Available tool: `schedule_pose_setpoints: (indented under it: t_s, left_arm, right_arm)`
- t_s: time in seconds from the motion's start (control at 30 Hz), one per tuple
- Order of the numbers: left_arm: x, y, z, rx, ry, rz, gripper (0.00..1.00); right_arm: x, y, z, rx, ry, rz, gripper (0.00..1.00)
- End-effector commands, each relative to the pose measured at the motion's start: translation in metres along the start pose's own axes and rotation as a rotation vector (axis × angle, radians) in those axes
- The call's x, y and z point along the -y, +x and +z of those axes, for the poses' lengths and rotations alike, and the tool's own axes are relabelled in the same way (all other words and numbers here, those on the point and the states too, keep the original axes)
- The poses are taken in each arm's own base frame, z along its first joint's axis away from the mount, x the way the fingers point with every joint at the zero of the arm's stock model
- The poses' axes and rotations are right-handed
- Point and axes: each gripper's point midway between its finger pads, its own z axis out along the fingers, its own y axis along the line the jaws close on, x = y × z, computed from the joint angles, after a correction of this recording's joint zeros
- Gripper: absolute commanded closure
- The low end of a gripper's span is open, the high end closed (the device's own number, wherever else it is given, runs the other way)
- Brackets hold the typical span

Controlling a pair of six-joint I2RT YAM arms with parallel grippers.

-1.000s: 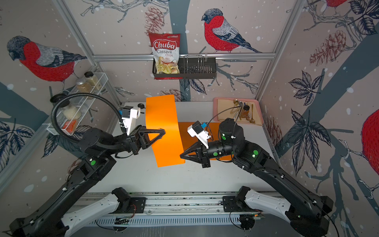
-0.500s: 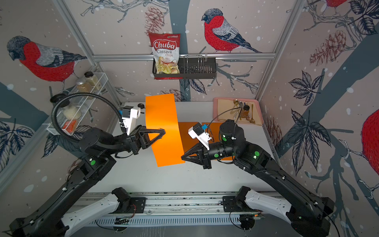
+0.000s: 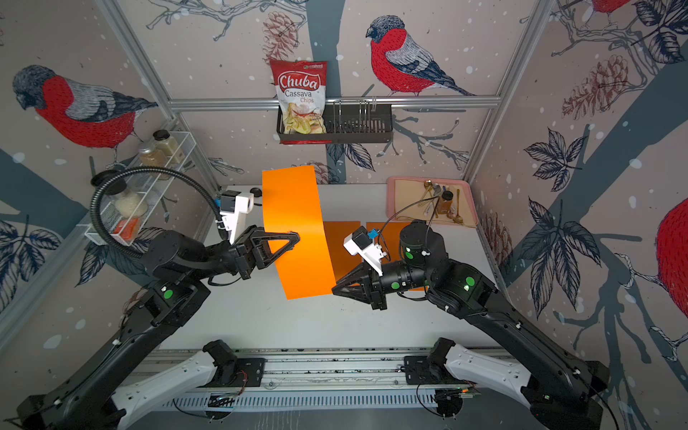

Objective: Fold the rectangular paper in half along the long edge
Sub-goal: Fold the paper.

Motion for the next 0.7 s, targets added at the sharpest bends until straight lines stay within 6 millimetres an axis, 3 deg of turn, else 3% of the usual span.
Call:
schedule_pose_setpoints:
  t_s: [0.0, 0.3, 0.33, 0.4, 0.43, 0.53, 0.63, 0.67]
  left_arm:
    - [0.008, -0.008, -0.001, 0.024, 0.019, 0.046, 1.00]
    - [0.010, -0.010, 0.001, 0.021, 0.025, 0.054, 1.00]
    - [0.010, -0.010, 0.002, 0.015, 0.028, 0.055, 1.00]
    - [0.010, -0.012, 0.002, 0.011, 0.019, 0.061, 1.00]
    - [0.011, -0.014, 0.002, 0.014, 0.014, 0.069, 1.00]
    - [0.014, -0.023, 0.004, 0.012, -0.007, 0.107, 1.00]
    - [0.013, -0.030, 0.007, 0.005, -0.035, 0.135, 1.00]
    - [0.011, -0.033, 0.008, 0.007, -0.049, 0.140, 1.00]
  right_arm:
    - [0.001, 0.004, 0.000, -0.010, 0.003, -0.003, 0.95]
    - [-0.001, 0.008, -0.002, -0.021, 0.006, -0.001, 1.00]
    - [0.000, 0.008, -0.003, -0.022, 0.011, -0.001, 0.95]
    - [-0.001, 0.010, -0.003, -0.032, 0.008, -0.002, 0.65]
    - [-0.001, 0.009, -0.003, -0.036, 0.010, -0.005, 0.55]
    - [-0.004, 0.000, -0.011, -0.013, 0.050, -0.055, 0.42]
    - [-0.013, -0.015, -0.025, 0.043, 0.084, -0.132, 0.38]
    - [-0.015, -0.022, -0.031, 0.074, 0.104, -0.159, 0.13]
